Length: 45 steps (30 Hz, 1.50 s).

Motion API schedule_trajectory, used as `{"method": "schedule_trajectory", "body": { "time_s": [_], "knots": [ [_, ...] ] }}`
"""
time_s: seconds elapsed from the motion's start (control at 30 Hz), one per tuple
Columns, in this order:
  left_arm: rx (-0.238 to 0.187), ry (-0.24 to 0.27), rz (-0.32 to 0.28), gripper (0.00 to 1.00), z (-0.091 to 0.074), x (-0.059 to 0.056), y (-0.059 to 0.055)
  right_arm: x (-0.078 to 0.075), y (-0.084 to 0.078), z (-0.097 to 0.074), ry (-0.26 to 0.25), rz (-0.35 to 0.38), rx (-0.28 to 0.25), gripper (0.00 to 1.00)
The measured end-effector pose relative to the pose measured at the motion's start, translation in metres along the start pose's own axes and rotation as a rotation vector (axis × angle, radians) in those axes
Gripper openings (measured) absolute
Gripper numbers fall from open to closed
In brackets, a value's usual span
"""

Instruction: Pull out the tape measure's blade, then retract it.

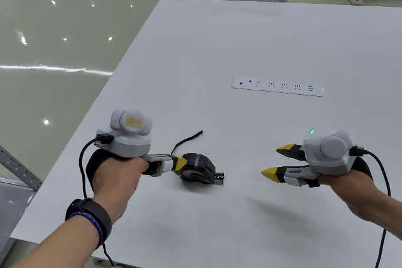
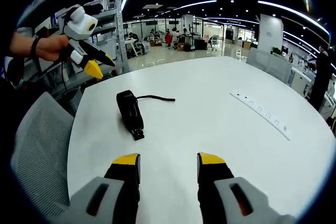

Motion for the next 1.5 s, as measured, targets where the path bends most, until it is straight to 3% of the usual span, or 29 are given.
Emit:
{"method": "schedule_trajectory", "body": {
  "time_s": [0.23, 0.53, 0.97, 1.2, 1.5],
  "knots": [
    [-0.050, -0.020, 0.027, 0.66, -0.018, 0.005, 0.006, -0.001, -0.002, -0.024, -0.046, 0.034, -0.025, 0.45],
    [-0.085, -0.070, 0.070, 0.68, -0.027, -0.001, 0.005, 0.011, -0.003, -0.043, -0.080, 0.062, -0.048, 0.49],
    [-0.126, -0.136, 0.108, 0.72, -0.033, -0.014, -0.010, 0.035, -0.009, -0.051, -0.096, 0.094, -0.078, 0.55],
    [-0.141, -0.134, 0.100, 0.73, -0.036, -0.011, -0.023, 0.049, -0.019, -0.056, -0.106, 0.116, -0.078, 0.57],
    [-0.125, -0.138, 0.081, 0.74, -0.040, -0.011, -0.045, 0.063, -0.028, -0.057, -0.107, 0.144, -0.072, 0.59]
  ]
}}
Point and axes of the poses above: the centre of the closed fingertips' face, and the gripper's own axes: z roughly forward along the fingers, x roughly to its left, y roughly out of its top, the point moved 1 cm from there along -z, roughly backward along the fingers, and after that the axes turned 3 degrees about -z, right-handed, at the moved point
